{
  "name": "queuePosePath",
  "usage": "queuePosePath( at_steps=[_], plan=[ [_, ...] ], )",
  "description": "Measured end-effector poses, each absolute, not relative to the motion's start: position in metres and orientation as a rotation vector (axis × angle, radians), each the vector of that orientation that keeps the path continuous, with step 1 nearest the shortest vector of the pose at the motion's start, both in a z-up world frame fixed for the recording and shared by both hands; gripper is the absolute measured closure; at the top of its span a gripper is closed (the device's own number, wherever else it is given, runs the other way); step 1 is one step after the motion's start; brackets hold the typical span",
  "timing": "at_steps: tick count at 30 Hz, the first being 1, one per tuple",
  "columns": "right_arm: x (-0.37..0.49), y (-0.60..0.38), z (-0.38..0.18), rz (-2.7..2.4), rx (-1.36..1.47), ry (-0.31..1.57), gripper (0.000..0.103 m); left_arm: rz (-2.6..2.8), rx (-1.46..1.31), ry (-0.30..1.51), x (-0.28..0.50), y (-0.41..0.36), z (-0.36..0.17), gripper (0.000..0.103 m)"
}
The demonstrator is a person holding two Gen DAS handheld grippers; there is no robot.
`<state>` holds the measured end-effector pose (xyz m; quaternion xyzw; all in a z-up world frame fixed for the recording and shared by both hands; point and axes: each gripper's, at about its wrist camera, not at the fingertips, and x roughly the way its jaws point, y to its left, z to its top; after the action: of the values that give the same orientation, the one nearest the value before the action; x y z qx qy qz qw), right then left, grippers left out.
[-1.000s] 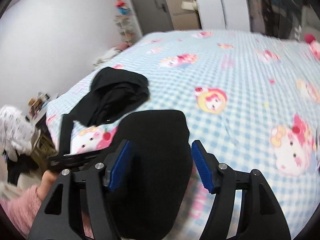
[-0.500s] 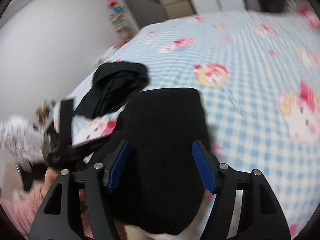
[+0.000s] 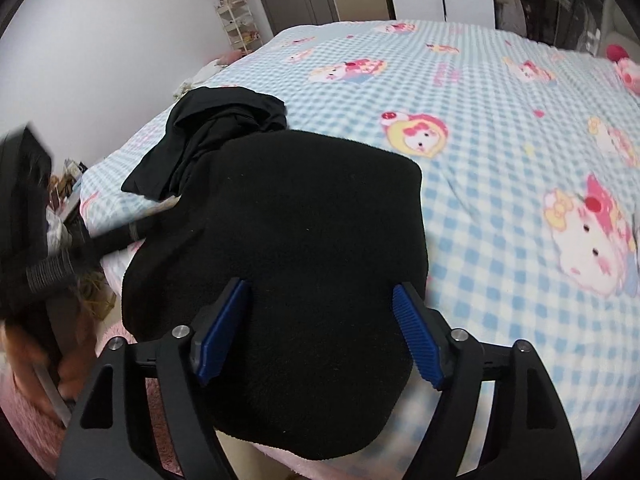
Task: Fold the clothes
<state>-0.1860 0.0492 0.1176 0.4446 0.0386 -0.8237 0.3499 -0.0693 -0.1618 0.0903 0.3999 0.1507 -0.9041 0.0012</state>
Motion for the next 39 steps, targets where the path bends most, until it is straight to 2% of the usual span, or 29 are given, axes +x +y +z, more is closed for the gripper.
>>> queuePosePath(
  at_steps=[6,12,15,17,20,23,28,35,39],
  plan=[
    [-0.178,0.043,0.117,-2.152,1.136,0.158,0.024,-2.829,1.247,0.719,-0.073,-0.179,0.065,0.027],
    [-0.180,0.041,0.107,-2.194,1.138,0.197,0.024,-2.789,1.270,0.710,-0.084,-0.171,0.055,0.027],
    [-0.185,0.052,0.110,-2.173,1.153,0.124,0.022,-2.798,1.288,0.679,-0.085,-0.166,0.063,0.027],
    [-0.184,0.063,0.116,-2.158,1.153,0.077,0.026,-2.805,1.307,0.673,-0.085,-0.167,0.068,0.026],
    [-0.168,0.088,0.130,-2.169,1.118,0.053,0.027,-2.796,1.315,0.738,-0.083,-0.175,0.066,0.026],
    [-0.143,0.103,0.129,-2.145,1.105,0.138,0.027,-2.785,1.303,0.787,-0.080,-0.177,0.065,0.026],
    [-0.122,0.093,0.099,-2.108,1.157,0.296,0.027,-2.778,1.288,0.762,-0.079,-0.172,0.067,0.026],
    [-0.136,0.083,0.077,-2.169,1.224,0.255,0.027,-2.791,1.280,0.769,-0.074,-0.174,0.067,0.026],
    [-0.145,0.103,0.067,-2.157,1.287,0.193,0.027,-2.830,1.270,0.674,-0.070,-0.157,0.071,0.026]
  ],
)
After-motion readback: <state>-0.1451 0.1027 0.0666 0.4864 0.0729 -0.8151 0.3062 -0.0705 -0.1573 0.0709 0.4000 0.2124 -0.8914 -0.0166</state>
